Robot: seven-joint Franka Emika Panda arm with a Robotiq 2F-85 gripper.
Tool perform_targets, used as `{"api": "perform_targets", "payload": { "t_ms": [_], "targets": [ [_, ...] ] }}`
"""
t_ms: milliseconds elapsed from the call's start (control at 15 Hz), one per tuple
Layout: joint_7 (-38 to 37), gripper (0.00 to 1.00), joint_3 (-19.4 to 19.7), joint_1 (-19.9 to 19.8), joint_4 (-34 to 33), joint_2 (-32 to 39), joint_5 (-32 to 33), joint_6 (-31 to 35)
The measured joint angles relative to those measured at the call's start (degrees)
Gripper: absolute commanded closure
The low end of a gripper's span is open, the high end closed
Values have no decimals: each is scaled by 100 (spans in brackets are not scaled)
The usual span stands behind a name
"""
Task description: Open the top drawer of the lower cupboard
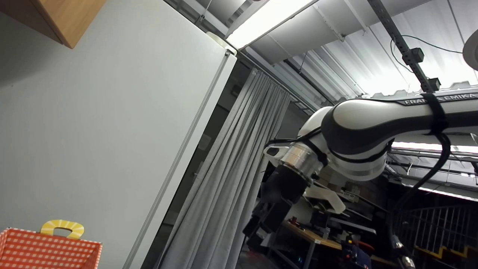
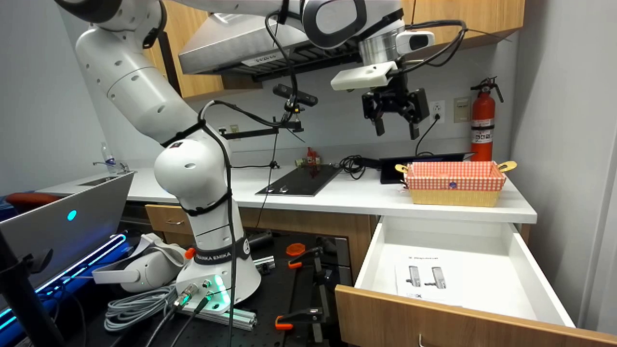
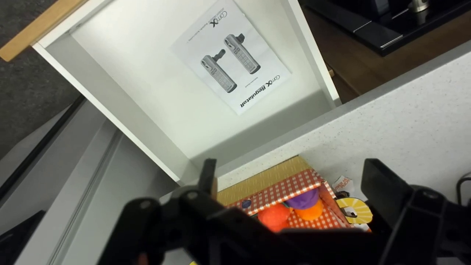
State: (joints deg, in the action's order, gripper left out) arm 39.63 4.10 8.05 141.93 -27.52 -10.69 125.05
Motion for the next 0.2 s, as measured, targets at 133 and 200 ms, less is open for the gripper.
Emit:
{"api": "perform_targets", "payload": {
  "t_ms": [133, 200],
  "targets": [
    [0, 0, 0, 0, 16, -10, 0, 0],
    [0, 0, 0, 1, 21, -15, 0, 0]
  ]
}}
